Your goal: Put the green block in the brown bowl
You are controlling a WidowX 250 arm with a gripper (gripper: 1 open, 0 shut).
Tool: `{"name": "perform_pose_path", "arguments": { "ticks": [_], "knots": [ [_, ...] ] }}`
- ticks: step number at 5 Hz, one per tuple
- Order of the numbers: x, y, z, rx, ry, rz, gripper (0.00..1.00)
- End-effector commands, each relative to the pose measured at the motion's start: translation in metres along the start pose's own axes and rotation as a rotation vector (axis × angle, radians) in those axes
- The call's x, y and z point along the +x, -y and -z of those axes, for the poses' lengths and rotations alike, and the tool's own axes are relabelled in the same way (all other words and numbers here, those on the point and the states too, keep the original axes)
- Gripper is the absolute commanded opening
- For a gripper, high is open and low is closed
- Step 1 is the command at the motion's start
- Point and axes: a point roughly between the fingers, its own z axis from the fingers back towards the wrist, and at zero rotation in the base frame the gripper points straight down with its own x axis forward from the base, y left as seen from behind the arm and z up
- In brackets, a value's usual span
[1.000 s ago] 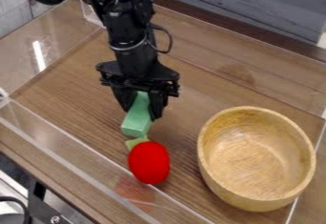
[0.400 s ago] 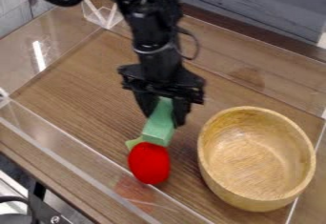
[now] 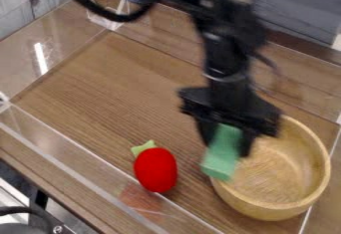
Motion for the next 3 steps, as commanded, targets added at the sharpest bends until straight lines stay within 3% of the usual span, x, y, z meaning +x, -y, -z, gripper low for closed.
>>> {"name": "perform_pose_path", "arguments": {
  "ticks": [1,2,3],
  "knots": [
    [0.004,0.048,0.002,-0.023,0.027,0.011,0.00],
    [0.001,0.058,0.008,-0.034,0.028,0.017,0.00],
    [-0.002,0.044,0.010,-0.030,0.043,-0.041,0.00]
  ]
}}
